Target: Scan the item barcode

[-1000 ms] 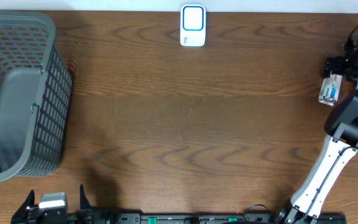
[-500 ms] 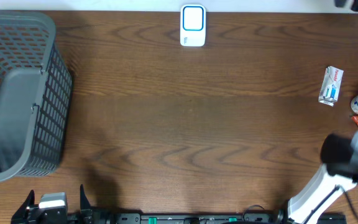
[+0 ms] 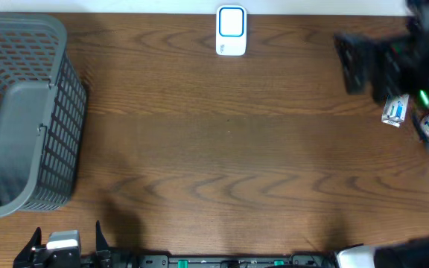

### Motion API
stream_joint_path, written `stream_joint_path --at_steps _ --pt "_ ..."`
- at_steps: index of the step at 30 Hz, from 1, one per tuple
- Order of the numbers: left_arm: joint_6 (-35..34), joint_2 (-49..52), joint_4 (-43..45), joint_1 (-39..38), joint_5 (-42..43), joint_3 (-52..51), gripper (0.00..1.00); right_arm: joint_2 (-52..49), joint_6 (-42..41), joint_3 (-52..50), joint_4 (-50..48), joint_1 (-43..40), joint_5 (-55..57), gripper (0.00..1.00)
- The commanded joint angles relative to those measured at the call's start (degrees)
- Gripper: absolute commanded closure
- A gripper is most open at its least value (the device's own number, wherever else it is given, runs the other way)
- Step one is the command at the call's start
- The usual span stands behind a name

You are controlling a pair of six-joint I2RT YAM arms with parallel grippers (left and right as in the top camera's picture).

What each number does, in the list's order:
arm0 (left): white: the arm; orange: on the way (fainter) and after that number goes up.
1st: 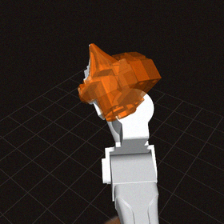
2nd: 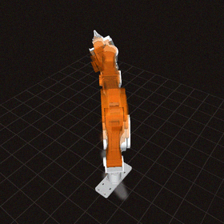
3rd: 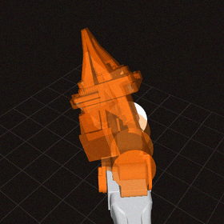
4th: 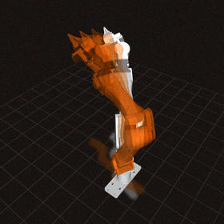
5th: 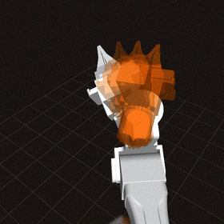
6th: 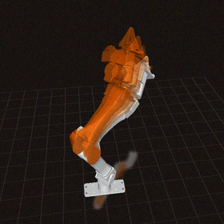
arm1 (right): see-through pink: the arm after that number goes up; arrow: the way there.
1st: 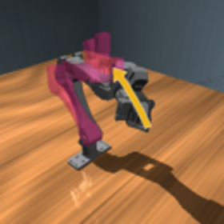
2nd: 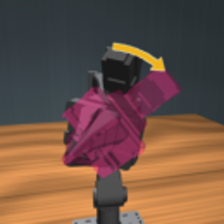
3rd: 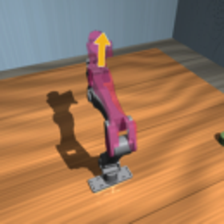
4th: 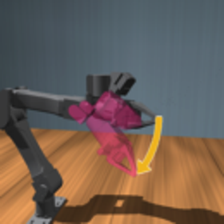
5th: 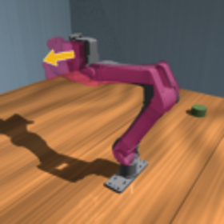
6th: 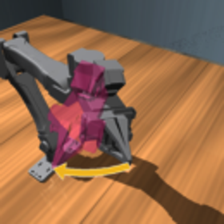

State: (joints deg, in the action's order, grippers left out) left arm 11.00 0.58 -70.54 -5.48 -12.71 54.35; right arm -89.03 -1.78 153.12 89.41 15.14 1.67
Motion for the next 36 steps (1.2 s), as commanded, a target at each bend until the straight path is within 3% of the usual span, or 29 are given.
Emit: stream_joint_path --at_steps 1,6,12,18,27,36 --pt "0.76 -0.42 0.02 -0.24 0.07 -0.09 0.01 5.25 -5.05 0.04 5.01 3.32 14.40 0.01" --pt "0.76 -0.42 0.02 -0.24 0.07 -0.09 0.01 16.44 -6.97 -1.66 7.87 5.20 15.50 0.01" --pt "0.76 -0.42 0.02 -0.24 0.07 -0.09 0.01 26.82 -19.47 -1.66 7.65 5.01 22.60 0.01" --pt "0.76 -0.42 0.02 -0.24 0.07 -0.09 0.01 32.61 -18.99 -1.64 6.19 5.01 26.01 0.01" --pt "0.76 -0.42 0.02 -0.24 0.07 -0.09 0.01 32.76 -13.81 -4.11 7.50 4.98 30.03 0.01" --pt "0.76 -0.42 0.02 -0.24 0.07 -0.09 0.01 33.75 -14.03 -14.19 -7.43 -5.53 23.93 0.01"
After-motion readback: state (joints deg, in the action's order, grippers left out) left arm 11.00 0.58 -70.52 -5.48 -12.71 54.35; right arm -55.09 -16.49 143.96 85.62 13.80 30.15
